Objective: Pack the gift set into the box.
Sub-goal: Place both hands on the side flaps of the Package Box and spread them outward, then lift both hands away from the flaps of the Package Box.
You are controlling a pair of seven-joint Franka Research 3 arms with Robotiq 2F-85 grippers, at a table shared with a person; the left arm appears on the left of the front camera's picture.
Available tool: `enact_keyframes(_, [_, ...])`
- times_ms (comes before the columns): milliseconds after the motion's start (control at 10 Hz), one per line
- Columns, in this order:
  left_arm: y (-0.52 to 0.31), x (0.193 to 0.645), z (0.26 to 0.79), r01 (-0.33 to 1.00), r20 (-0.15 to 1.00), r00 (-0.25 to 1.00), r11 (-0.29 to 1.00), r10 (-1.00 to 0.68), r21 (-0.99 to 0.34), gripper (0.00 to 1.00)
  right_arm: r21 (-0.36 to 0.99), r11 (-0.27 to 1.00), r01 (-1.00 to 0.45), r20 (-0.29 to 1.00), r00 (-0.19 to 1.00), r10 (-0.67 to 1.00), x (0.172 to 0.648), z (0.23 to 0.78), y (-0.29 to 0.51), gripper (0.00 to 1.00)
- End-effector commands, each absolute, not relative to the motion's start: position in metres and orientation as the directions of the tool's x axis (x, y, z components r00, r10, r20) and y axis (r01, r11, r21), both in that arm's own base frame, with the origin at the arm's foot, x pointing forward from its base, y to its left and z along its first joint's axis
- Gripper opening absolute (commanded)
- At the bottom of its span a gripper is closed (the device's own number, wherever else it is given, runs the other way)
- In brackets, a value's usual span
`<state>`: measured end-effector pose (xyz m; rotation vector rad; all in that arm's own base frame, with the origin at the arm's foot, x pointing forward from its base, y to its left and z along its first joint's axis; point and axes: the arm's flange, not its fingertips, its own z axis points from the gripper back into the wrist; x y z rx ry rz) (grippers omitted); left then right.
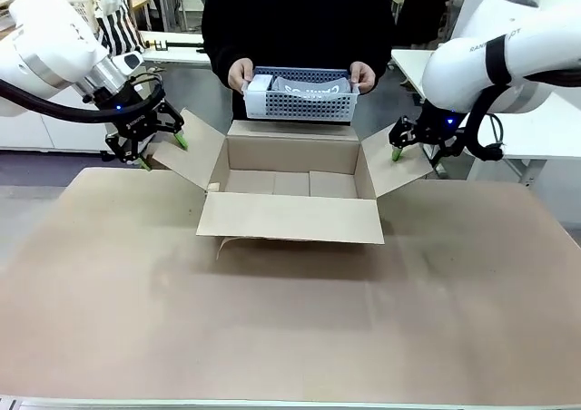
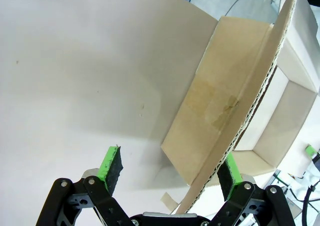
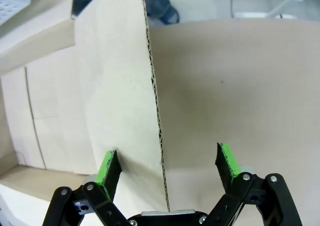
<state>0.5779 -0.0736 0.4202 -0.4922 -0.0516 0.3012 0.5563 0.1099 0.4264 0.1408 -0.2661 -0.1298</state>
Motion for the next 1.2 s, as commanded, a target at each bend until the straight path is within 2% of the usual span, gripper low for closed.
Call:
enact_keyframes(0, [-0.0727, 0.5771, 0.4201, -0.269, -0.019, 0.956, 0.846, 0.294, -0.461, 1.00, 0.131, 0.986, 0.104, 0.254, 0.958, -0.135, 0.5573, 0.4282, 0.1094, 1.00])
enact_keyframes(1100, [-0.0727, 0.5771, 0.4201, -0.269, -0.019, 0.956, 0.846, 0.294, -0.461, 1.00, 0.131, 0.986, 0.104, 0.254, 0.958, -0.135, 0.5573, 0.4282, 0.1094, 1.00])
